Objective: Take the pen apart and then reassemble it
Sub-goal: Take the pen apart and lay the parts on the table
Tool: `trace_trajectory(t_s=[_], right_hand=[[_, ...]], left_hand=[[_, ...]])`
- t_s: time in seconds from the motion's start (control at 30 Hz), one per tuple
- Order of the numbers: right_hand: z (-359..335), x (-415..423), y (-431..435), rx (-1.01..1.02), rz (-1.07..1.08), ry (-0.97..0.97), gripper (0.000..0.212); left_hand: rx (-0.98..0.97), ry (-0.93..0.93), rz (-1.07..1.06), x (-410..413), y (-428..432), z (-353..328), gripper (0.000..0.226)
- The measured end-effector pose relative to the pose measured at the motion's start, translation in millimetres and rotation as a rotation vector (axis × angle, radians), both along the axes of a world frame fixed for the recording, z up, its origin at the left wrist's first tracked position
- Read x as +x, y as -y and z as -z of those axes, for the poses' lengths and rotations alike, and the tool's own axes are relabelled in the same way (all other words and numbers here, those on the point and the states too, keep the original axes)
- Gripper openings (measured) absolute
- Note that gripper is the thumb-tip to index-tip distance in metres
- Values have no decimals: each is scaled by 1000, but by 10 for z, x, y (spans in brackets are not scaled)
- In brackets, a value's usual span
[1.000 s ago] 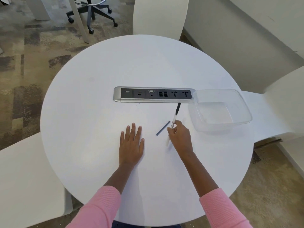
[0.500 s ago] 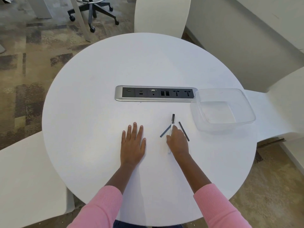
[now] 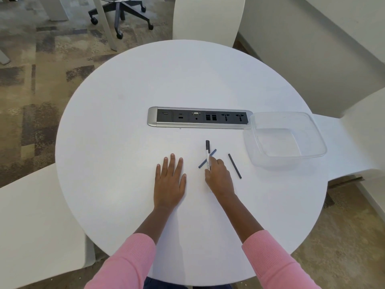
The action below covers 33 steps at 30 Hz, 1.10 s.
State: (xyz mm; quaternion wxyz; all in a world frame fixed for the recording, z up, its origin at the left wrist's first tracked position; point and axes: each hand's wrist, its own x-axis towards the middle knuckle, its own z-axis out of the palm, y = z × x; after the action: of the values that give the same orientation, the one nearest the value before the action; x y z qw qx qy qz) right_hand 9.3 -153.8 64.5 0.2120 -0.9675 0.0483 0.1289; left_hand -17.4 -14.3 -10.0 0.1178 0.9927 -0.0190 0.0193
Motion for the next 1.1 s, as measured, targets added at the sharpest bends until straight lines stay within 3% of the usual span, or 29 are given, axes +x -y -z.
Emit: trace_trajectory(t_s=[0.37, 0.8, 1.1], right_hand=[[98, -169, -49, 206, 208, 65, 45], [124, -64, 93, 37, 141, 50, 36], [126, -30, 162, 76, 88, 76, 39]], left_hand=[[-1, -1, -3, -3, -2, 11, 53], [-1, -2, -5, -2, 3, -8, 53], [-1, -3, -6, -3, 9, -18, 53]])
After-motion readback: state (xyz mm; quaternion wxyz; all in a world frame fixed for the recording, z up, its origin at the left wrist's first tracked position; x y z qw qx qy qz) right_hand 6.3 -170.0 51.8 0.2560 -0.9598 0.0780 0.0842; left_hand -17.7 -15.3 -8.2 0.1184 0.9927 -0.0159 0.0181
